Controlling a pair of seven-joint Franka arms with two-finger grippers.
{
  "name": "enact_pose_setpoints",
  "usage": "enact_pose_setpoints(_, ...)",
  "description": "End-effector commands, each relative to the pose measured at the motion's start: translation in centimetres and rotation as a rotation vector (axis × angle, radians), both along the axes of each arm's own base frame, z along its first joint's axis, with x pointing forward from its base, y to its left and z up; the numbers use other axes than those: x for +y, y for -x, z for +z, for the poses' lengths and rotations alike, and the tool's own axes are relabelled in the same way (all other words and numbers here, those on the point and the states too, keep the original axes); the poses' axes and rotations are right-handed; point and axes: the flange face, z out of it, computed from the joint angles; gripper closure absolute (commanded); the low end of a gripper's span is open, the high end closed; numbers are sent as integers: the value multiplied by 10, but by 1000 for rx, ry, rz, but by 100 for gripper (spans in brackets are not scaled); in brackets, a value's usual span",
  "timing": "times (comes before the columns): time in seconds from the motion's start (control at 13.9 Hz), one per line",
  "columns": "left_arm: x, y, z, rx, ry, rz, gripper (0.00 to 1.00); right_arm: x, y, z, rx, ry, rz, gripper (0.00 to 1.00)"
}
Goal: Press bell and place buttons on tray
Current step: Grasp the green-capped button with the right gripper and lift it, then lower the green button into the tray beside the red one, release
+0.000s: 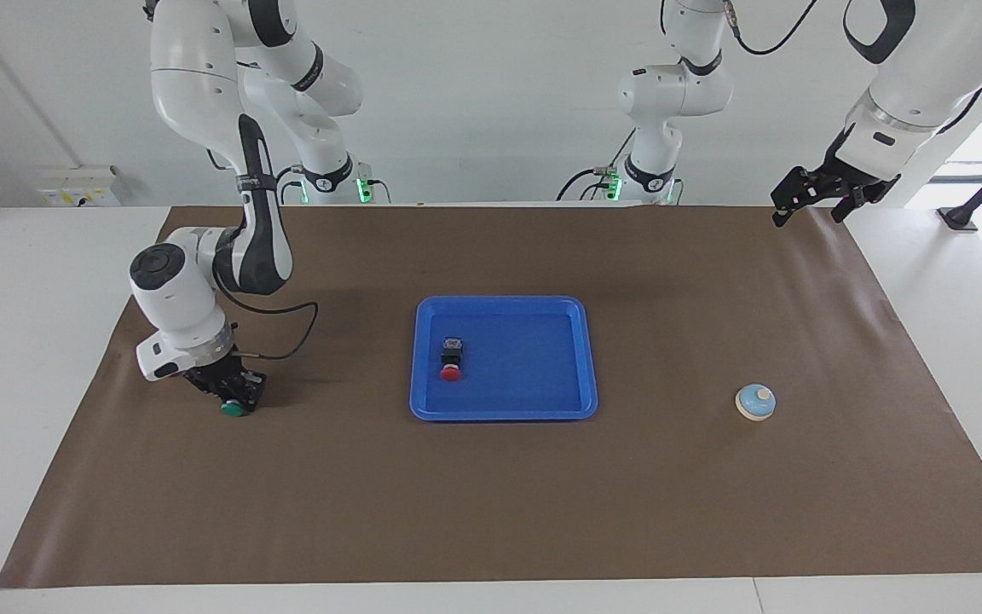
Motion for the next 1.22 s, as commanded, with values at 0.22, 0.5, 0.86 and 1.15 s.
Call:
enact_pose_setpoints(0.22, 2, 6, 2, 6, -3, -2, 0, 38, -29, 68, 61, -9, 48, 100)
enact_pose_setpoints(0.5, 2, 6, 2, 6, -3, -2, 0, 125, -56, 124, 75, -19, -40, 100)
enact_pose_setpoints(0.86, 2, 6, 2, 6, -3, -2, 0, 272, -41, 139, 64, -84, -57, 100)
enact_pose_setpoints(1.15, 2, 6, 2, 6, -3, -2, 0, 388, -5, 125, 41, -134, -31, 100)
